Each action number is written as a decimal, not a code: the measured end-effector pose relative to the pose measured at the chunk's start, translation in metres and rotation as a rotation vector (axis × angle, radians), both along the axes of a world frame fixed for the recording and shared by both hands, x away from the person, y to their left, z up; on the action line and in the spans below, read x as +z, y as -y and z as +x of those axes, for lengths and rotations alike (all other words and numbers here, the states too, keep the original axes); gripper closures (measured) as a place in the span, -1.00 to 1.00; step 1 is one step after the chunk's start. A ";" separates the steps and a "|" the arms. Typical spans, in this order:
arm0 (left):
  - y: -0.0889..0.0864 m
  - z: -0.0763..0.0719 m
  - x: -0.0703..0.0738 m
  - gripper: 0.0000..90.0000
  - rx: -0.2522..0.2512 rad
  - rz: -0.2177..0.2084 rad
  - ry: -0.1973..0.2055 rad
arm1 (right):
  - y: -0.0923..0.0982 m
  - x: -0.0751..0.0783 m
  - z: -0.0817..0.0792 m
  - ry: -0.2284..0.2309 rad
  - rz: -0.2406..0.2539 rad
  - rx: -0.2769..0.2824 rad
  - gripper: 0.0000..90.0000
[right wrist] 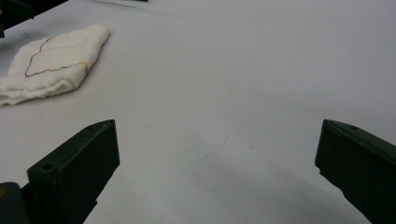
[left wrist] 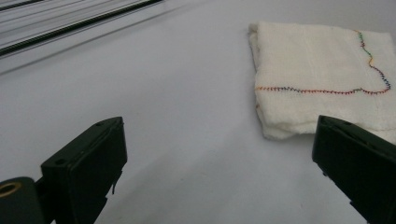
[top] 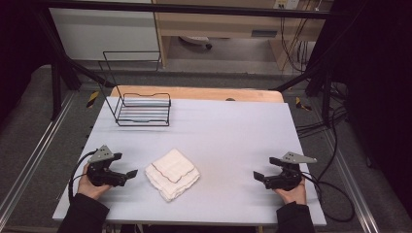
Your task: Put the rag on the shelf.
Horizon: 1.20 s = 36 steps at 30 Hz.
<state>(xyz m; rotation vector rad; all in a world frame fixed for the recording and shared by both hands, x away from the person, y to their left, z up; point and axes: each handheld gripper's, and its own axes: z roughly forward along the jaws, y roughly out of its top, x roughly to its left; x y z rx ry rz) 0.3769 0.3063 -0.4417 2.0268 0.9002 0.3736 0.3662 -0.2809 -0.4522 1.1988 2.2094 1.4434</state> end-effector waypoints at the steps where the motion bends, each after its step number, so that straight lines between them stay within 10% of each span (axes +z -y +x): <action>1: 0.000 0.000 0.000 -0.93 -0.001 0.000 0.000 | 0.000 0.000 0.000 0.000 0.000 0.001 -0.99; 19: 0.011 0.004 0.006 -0.87 0.022 0.005 -0.027 | -0.006 0.001 0.001 0.002 0.004 0.003 -0.99; 36: 0.062 0.029 0.022 -0.66 0.034 0.068 -0.060 | -0.024 -0.003 0.003 -0.024 -0.031 0.030 -0.99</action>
